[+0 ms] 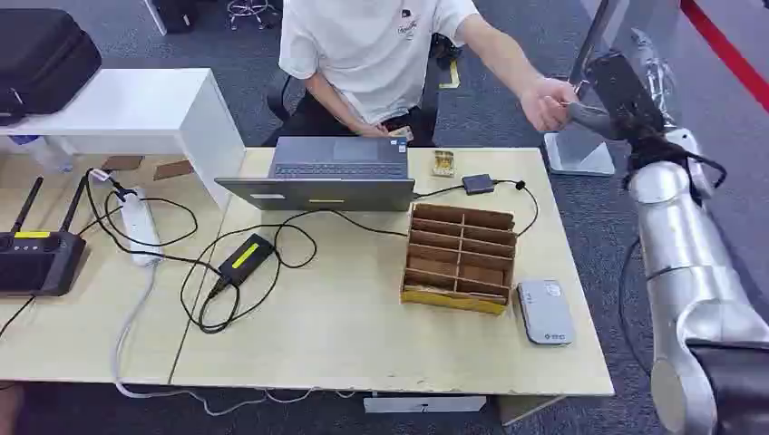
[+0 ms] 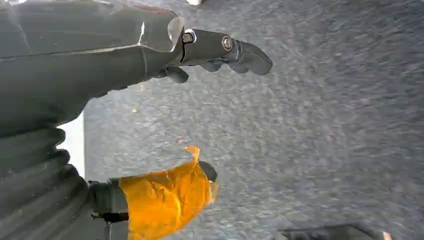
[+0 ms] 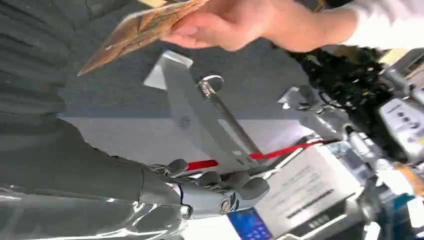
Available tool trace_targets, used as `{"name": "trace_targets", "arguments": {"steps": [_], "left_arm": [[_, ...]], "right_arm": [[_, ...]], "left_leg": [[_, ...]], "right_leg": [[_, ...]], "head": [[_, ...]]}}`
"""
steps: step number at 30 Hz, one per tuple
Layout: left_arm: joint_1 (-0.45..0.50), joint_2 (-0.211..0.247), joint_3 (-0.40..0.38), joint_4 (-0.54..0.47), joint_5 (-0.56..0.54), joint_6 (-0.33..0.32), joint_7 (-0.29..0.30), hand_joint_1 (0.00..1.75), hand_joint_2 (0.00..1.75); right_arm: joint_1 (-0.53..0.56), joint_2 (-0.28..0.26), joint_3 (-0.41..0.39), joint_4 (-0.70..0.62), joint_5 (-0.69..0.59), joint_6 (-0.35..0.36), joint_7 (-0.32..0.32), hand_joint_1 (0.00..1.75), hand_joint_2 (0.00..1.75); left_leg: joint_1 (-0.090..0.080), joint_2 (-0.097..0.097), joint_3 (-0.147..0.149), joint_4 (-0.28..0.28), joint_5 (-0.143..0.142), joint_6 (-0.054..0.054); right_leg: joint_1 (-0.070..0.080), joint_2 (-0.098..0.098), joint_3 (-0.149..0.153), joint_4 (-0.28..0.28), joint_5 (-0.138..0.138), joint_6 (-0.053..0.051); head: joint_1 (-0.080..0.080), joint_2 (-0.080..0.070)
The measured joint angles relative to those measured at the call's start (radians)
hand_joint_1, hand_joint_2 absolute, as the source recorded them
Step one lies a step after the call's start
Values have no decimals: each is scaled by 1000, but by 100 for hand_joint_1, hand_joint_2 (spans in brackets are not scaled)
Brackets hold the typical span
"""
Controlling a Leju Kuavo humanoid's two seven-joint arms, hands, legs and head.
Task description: Pass the card to the sensor for recognition and then transmit it.
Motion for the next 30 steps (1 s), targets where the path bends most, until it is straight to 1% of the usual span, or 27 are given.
{"name": "trace_targets", "arguments": {"steps": [2, 3, 4, 5, 6, 8, 9, 11, 12, 18, 19, 23, 30], "left_arm": [[-1, -1, 5, 0, 7, -12, -26, 0, 175], [-2, -2, 7, 0, 9, -7, -42, 0, 175], [-2, -3, 7, 0, 7, 20, -73, 0, 175], [-3, -5, 7, 0, 6, 63, -111, 0, 175], [-7, -6, 8, 0, 6, 88, -131, 0, 175], [-15, -5, 11, 0, 9, 90, -134, 0, 175], [-17, -5, 11, 0, 9, 84, -134, 0, 175], [-21, -4, 18, 0, 19, 7, -102, 0, 175], [-20, -3, 23, 0, 24, -20, -92, 0, 175], [-11, -11, 50, 3, 52, -106, -89, 0, 175], [-9, -12, 52, 3, 54, -114, -90, 0, 175], [-8, -16, 63, 3, 57, -130, -92, 0, 175], [-6, -20, 69, 3, 57, -137, -92, 0, 175]], "right_arm": [[3, 11, 57, -21, -4, -16, 5, 0, 175], [5, 15, 79, -28, -10, -21, 8, 0, 175], [8, 17, 99, -36, -15, -31, 15, 0, 175], [15, 17, 117, -46, -23, -43, 17, 0, 175], [24, 16, 129, -57, -29, -50, 17, 0, 175], [37, 16, 149, -74, -36, -52, 18, 0, 175], [42, 16, 157, -80, -39, -52, 17, 0, 175], [53, 16, 176, -94, -45, -52, 16, 0, 175], [56, 16, 187, -99, -45, -53, 16, 0, 175], [62, 16, 237, -114, -46, -61, 18, 0, 175], [63, 16, 242, -115, -46, -63, 17, 175, 175], [67, 16, 259, -118, -46, -76, 11, 175, 175], [79, 16, 274, -129, -48, -79, 3, 175, 175]], "left_leg": [[0, 0, 0, 0, 0, 0], [0, 0, 0, 0, 0, 0], [0, 0, 0, 0, 0, 0], [0, -1, 0, 1, 0, 0], [0, -2, 0, 1, 0, 0], [0, -2, 0, 1, 0, 0], [0, -2, 0, 1, 0, 0], [0, -1, 0, 1, 0, 0], [0, -1, 0, 1, 0, 0], [0, -2, 0, 1, 0, 0], [0, -2, 0, 1, 0, 0], [0, -2, 0, 0, 0, 0], [0, -2, 0, 1, 0, 0]], "right_leg": [[0, 0, 0, 0, 0, 0], [0, 0, 0, 0, 0, 0], [0, 0, 0, 0, 0, 0], [0, -1, 0, -1, 0, 0], [0, -2, 0, -1, 0, 0], [0, -2, 0, -1, 0, 0], [0, -2, 0, -1, 0, 0], [0, -1, 0, -1, 0, 0], [0, -1, 0, -1, 0, 0], [0, -2, 0, -1, 0, 0], [0, -2, 0, -1, 0, 0], [0, -2, 0, -1, 0, 0], [0, -2, 0, -1, 0, 0]], "head": [[0, 0], [0, 0], [0, 0], [0, 0], [0, 0], [0, 0], [0, 0], [0, 0], [0, 0], [0, 0], [0, 0], [0, 0], [0, 0]]}}
